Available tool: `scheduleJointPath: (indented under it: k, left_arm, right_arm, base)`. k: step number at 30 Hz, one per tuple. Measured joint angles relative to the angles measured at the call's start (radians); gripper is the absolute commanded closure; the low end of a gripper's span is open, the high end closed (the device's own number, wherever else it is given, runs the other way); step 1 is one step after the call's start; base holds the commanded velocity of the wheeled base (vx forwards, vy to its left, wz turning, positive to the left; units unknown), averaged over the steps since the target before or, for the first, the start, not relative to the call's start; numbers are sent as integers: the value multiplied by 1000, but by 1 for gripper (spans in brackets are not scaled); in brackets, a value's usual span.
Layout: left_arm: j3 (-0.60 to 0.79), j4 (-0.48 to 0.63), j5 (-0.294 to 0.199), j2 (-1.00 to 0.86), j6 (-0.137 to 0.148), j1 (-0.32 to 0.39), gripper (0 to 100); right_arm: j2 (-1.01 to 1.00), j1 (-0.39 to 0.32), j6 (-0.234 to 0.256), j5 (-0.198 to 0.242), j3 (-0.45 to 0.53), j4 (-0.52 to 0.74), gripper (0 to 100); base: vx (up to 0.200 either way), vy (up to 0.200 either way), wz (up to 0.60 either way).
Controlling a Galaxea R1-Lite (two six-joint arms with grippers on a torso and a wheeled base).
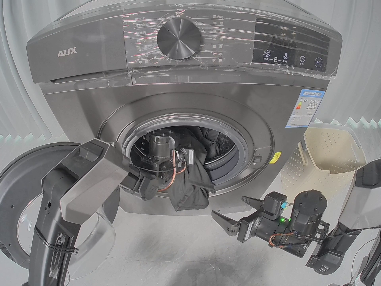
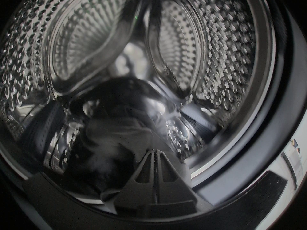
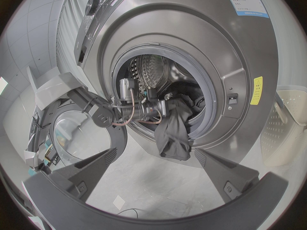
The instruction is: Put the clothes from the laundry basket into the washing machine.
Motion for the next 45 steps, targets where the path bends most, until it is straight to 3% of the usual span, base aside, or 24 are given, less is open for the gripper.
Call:
scheduleJointPath:
  k: [9,10,17,27,33,34,45]
  left_arm:
    - [-214,-1,48,36,-27,27,100]
    - [-229,-1,51,41,-28,29,0]
    - [-160,-6,50,44,-31,33,0]
    - [125,28,-26,-45,-30,-15,0]
    - [149,30,-31,-42,-27,-22,0]
    - [147,30,-31,-38,-27,-23,100]
    - [98,20,-27,32,-27,-17,100]
  right_arm:
    - [0,-3,0,0,-1,0,0]
    - [-1,-4,0,0,-1,0,0]
    - [-3,-6,0,0,-1,0,0]
    - [-2,-2,0,0,-1,0,0]
    - [-1,0,0,0,-1,0,0]
    - [-1,0,0,0,-1,0,0]
    - [-2,1,0,0,-1,0,0]
  base:
    - [0,0,0]
    - [0,0,0]
    - [0,0,0]
    - [0,0,0]
    - [0,0,0]
    - [0,0,0]
    - [0,0,0]
